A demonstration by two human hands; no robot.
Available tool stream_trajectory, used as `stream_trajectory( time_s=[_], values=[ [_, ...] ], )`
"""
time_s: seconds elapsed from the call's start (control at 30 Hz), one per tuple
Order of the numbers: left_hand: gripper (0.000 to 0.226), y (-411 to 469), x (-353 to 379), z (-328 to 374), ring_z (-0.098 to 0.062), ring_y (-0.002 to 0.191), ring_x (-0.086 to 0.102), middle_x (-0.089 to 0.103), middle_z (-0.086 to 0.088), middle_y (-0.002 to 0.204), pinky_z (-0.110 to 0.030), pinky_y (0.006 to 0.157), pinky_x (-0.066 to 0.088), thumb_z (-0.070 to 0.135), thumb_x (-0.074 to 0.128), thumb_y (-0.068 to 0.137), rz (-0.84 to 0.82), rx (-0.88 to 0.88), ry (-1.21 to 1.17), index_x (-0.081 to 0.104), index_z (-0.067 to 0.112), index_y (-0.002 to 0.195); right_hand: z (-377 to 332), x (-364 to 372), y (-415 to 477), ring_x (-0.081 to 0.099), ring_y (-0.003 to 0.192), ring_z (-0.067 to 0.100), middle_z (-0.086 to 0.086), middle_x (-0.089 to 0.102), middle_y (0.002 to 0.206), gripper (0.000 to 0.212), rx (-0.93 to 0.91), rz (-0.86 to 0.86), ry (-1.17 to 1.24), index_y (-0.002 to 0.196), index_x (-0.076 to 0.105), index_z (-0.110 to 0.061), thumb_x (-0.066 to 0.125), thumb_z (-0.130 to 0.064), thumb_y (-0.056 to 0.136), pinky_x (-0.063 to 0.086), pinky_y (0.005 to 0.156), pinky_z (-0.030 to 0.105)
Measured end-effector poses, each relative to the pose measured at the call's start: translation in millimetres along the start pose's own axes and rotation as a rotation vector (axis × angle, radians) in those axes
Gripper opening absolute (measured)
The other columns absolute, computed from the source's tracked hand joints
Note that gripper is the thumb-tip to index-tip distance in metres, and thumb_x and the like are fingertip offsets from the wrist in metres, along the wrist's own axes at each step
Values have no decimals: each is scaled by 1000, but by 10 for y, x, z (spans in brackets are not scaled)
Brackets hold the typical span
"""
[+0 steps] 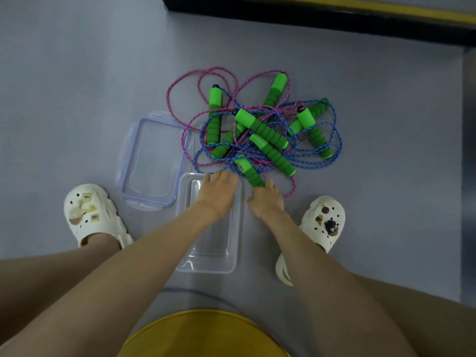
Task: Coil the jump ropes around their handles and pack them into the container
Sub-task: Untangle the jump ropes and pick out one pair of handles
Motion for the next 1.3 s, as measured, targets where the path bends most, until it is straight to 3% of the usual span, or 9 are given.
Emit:
stream_trajectory(
  time_s=[0.27, 0.37, 0.47, 0.63, 0.73, 0.93, 1.13, 1.23, 1.3],
  values=[
    [62, -186, -8, -96, -27, 139, 29, 30, -12, 150, -39, 110, 24, 5, 51, 87, -56, -66, -207, 30, 10, 145, -108, -318, -310, 56, 103, 36, 16, 51, 115, 29, -109, 118, 313, 114, 41, -5, 55, -10, 89, 42, 79, 38],
    [53, -331, -131, -79, -29, 135, 34, 35, -12, 145, -40, 105, 29, 9, 50, 89, -67, -92, -240, 37, 8, 140, -17, -395, -484, 61, 84, 32, 8, 53, 93, 44, 108, -38, 627, 119, 30, -10, 60, -22, 89, 51, 68, 40],
    [45, -527, -250, -70, -30, 130, 41, 40, -13, 142, -38, 103, 33, 15, 46, 94, -180, -157, -355, 41, 8, 138, 17, -495, -793, 57, 55, 25, 13, 47, 74, 16, 297, -315, 789, 103, 40, -3, 45, -2, 87, 51, 48, 33],
    [48, -993, -634, 132, -22, 93, 61, 59, -13, 116, -23, 81, 45, 44, 32, 102, -289, -338, -1054, 52, 6, 124, -186, -811, -1373, 68, 61, 28, 19, 54, 84, 12, 175, -568, 867, 92, 44, -1, 35, -1, 85, 55, 50, 29],
    [54, -1257, -863, 297, -22, 94, 60, 64, -9, 106, -40, 95, 38, 59, 33, 96, -292, -334, -1445, 57, 13, 112, -380, -917, -1733, 69, 74, 27, 18, 57, 106, 29, 26, -616, 768, 118, 46, 1, 43, -1, 89, 55, 62, 29],
    [20, -1659, -1390, 321, -23, 77, 63, 67, -15, 95, -31, 71, 52, 20, 68, 86, -62, -215, -1423, 63, 7, 101, -517, -1245, -2386, 59, 115, 22, 13, 60, 126, 43, -208, -518, 413, 131, 51, -10, 60, -27, 92, 40, 102, 40],
    [21, -2280, -1915, 315, -18, 59, 64, 65, -10, 85, -28, 52, 52, 23, 59, 94, -32, -10, -1333, 58, 9, 109, -481, -1722, -2612, 58, 91, 18, 11, 62, 114, 40, -150, -56, 427, 128, 51, -6, 61, -17, 90, 49, 83, 36],
    [25, -2464, -2055, 290, -16, 60, 63, 67, -6, 85, -28, 53, 51, 28, 60, 93, -31, 40, -1294, 60, 14, 113, -623, -1811, -2700, 55, 88, 11, -2, 56, 102, 55, -279, -10, 627, 136, 40, -20, 61, -5, 87, 44, 69, 20],
    [27, -2487, -2124, 254, -17, 62, 64, 67, -6, 88, -28, 53, 50, 29, 61, 92, -4, 46, -1255, 60, 16, 116, -740, -1887, -2757, 57, 94, 10, -6, 60, 99, 41, -386, 7, 672, 123, 49, -18, 59, 0, 87, 45, 70, 12]
  ],
)
Point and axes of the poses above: each hand's wrist, its own y-axis towards the middle knuckle, its own x-axis out of the palm, z = x × y, the point moved 7 cm from there along y, towards the middle knuckle
